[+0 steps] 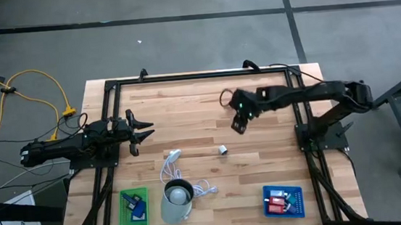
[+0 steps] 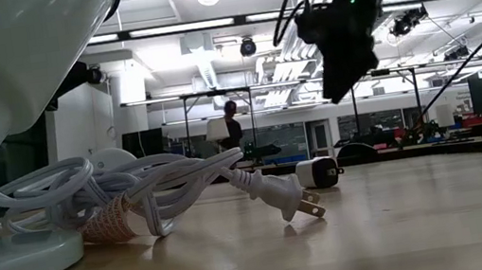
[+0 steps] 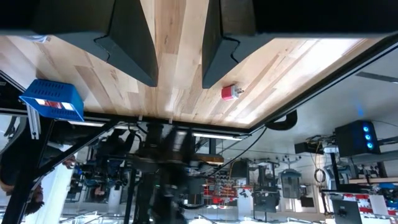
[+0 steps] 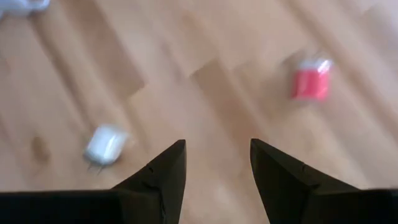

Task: Pick & Place Office items
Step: Put the pink charger adapter into the blue basket

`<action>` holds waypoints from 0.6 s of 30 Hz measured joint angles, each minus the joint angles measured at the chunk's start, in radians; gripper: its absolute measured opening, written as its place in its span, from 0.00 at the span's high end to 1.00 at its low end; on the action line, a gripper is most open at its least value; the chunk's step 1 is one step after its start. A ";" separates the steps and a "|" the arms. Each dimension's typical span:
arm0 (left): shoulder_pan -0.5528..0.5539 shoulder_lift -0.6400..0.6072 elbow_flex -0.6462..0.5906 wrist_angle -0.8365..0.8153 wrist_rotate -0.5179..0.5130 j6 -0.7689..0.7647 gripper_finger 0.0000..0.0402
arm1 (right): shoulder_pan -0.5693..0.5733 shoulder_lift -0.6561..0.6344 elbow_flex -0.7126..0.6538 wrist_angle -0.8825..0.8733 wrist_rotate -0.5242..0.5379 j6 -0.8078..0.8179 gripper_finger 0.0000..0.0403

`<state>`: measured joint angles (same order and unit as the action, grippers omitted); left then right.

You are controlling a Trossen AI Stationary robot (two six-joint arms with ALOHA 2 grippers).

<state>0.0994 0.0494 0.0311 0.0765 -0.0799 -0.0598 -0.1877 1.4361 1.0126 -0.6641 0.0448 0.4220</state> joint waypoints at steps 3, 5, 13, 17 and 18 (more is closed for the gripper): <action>0.000 0.000 0.000 0.000 0.000 0.000 0.70 | -0.079 0.000 0.000 0.053 -0.003 -0.081 0.59; 0.000 0.000 0.000 0.000 0.000 0.000 0.70 | -0.132 0.000 0.000 0.083 -0.026 -0.119 0.59; 0.000 0.000 0.000 0.000 0.000 0.000 0.70 | -0.316 0.064 0.001 0.154 -0.142 -0.164 0.59; 0.000 0.000 0.000 0.000 0.000 0.000 0.70 | -0.365 0.111 0.001 0.154 -0.154 -0.158 0.59; 0.000 0.000 0.000 0.000 0.000 0.000 0.70 | -0.369 0.120 0.001 0.154 -0.152 -0.157 0.59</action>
<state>0.0994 0.0494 0.0311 0.0765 -0.0799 -0.0599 -0.5568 1.5556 1.0134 -0.5106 -0.1076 0.2646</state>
